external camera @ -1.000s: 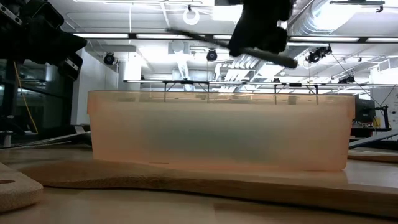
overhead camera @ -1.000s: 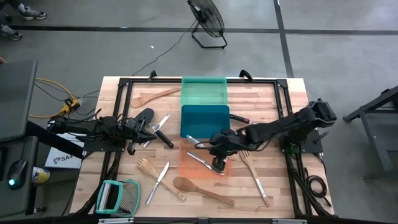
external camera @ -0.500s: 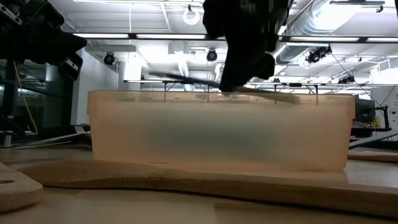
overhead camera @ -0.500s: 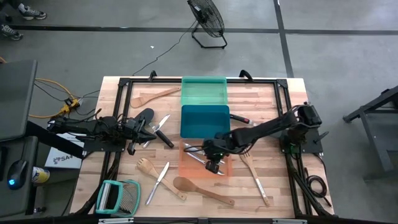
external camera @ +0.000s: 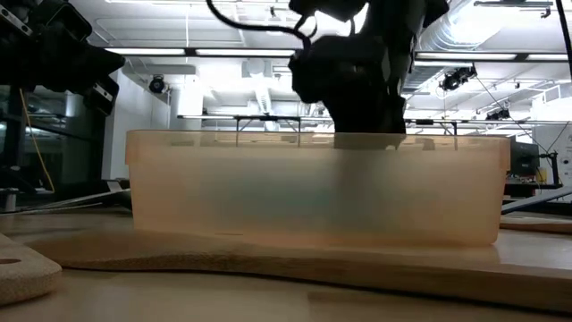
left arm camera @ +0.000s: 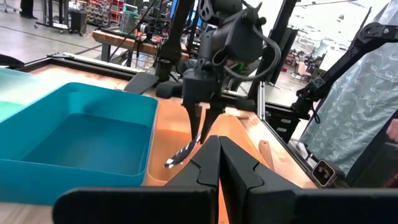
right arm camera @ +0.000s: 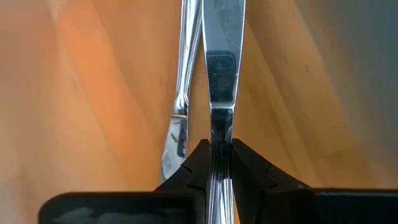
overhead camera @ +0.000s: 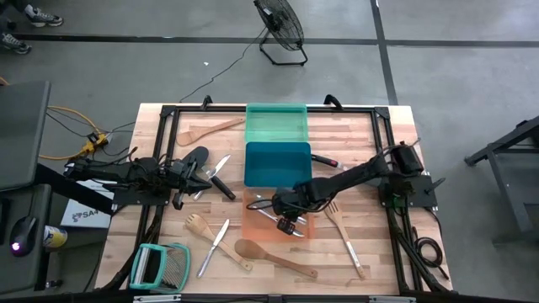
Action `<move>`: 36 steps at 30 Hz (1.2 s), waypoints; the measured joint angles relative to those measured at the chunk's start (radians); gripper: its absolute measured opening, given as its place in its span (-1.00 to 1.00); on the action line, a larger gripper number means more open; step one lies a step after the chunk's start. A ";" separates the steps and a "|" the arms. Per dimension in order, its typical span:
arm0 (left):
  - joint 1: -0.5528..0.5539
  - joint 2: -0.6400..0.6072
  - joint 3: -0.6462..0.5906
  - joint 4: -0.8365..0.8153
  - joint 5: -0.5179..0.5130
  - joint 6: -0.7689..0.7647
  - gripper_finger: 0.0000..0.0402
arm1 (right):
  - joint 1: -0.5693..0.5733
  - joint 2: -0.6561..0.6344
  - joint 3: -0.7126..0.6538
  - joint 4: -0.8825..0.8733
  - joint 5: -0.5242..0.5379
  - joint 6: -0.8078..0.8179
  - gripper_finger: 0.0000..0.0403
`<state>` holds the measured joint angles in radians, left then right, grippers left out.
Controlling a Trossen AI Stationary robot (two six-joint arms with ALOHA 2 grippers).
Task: Pick & Place Kitchen Items
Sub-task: Put the silver knife into the orange bin
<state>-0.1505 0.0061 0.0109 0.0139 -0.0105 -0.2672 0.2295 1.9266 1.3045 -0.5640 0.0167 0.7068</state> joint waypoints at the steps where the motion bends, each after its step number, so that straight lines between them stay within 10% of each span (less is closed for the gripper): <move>1: 0.000 0.000 0.000 0.000 0.000 0.000 -1.00 | -0.001 0.008 0.000 0.001 0.002 0.001 -0.85; 36: 0.000 0.000 0.000 0.000 0.000 0.000 -1.00 | -0.007 0.073 0.001 0.029 -0.017 -0.003 -0.72</move>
<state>-0.1507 0.0061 0.0109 0.0138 -0.0105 -0.2672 0.2225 1.9991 1.3052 -0.5348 -0.0004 0.7040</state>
